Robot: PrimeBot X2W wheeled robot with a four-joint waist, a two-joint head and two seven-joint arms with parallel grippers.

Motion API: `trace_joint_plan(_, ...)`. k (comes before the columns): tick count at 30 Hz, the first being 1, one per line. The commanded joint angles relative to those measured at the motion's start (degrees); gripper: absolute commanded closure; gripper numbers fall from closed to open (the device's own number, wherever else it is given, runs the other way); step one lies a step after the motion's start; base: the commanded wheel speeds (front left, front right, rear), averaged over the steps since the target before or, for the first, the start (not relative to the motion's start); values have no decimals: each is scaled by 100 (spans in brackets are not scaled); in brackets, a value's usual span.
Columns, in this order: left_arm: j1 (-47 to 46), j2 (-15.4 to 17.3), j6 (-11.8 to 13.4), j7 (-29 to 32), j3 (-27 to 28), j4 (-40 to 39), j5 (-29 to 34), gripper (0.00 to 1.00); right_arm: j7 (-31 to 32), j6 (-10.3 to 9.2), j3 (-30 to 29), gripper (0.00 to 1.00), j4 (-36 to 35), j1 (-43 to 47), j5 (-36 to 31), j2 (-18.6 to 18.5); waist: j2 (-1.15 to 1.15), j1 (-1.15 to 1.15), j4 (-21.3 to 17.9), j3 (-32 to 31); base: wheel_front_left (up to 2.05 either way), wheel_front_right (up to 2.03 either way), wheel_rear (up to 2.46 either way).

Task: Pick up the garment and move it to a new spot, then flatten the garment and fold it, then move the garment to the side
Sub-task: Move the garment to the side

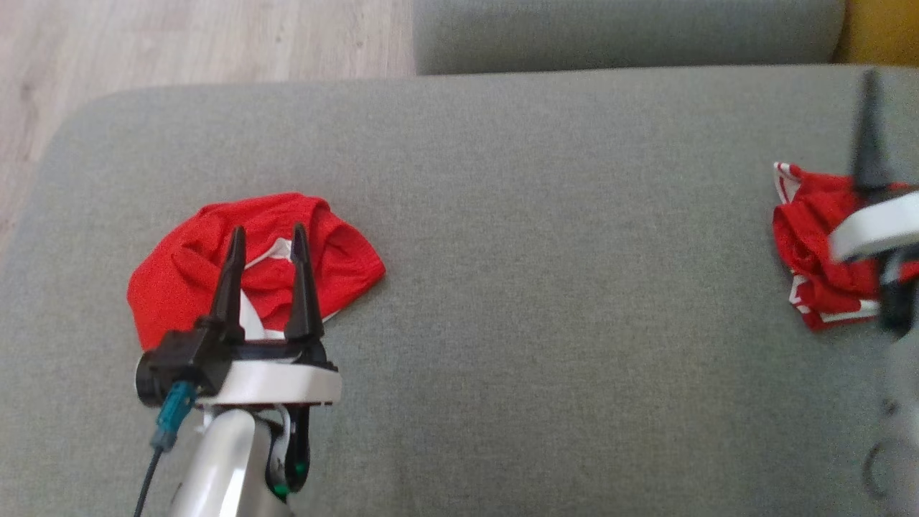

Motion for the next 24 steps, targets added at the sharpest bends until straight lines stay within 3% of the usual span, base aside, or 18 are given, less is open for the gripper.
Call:
trace_joint_plan(1,-95,42,19,-37,206,-194,38,0,-69,-4,186,0,-374,112,126,69,0,1,28,-134,0,0,0)
trace_joint_plan(5,34,42,15,-37,224,-185,43,0,-112,-4,428,0,-976,671,510,581,0,1,81,-244,0,0,0)
trace_joint_plan(9,184,42,24,-37,178,-147,34,0,-310,-4,537,0,-1082,1269,835,874,0,1,140,-309,0,0,0)
trace_joint_plan(17,423,42,41,-37,106,-31,-1,0,-596,-4,861,0,-865,2262,1197,992,0,1,162,-356,0,0,0)
trace_joint_plan(24,466,42,71,-37,130,-26,-35,0,-630,-4,962,0,-850,2395,1403,994,0,1,109,-332,0,0,0)
